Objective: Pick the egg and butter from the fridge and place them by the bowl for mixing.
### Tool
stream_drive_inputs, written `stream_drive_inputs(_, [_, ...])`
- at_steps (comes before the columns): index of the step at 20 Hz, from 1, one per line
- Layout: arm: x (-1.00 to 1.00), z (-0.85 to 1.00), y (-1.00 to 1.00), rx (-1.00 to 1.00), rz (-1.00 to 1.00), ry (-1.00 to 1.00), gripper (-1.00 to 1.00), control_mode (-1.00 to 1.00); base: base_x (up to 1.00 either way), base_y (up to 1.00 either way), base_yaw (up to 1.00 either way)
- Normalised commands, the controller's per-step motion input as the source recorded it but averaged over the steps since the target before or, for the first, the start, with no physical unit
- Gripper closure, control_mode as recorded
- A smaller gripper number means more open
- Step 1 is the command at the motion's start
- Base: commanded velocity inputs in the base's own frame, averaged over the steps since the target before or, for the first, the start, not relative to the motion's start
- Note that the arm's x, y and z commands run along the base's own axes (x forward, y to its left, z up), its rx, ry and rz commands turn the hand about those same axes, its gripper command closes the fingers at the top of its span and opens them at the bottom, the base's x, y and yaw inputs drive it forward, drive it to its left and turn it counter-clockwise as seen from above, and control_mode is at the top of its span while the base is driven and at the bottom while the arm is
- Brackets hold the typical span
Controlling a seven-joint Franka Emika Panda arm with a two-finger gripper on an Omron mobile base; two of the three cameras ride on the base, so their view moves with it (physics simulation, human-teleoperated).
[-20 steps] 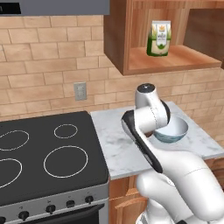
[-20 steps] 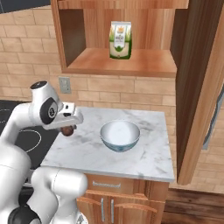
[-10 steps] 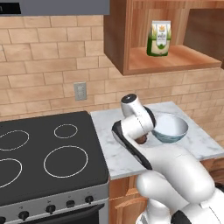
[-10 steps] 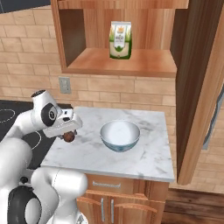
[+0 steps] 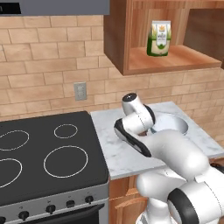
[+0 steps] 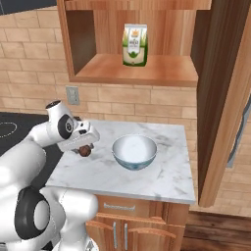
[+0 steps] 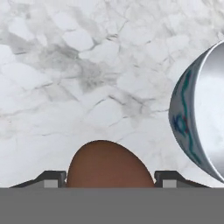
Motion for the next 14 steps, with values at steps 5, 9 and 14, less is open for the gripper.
stream_drive_inputs(5, [0.39, -0.31, -0.02, -0.02, 0.01, 0.0, 1.0, -1.0, 0.0, 0.0, 0.0])
stream_drive_inputs(9, [0.35, -0.19, -0.01, -0.04, 0.0, 0.0, 1.0, -1.0, 0.0, 0.0, 0.0])
stream_drive_inputs(14, [0.34, -0.17, -0.03, -0.04, 0.0, 0.0, 1.0, -1.0, 0.0, 0.0, 0.0])
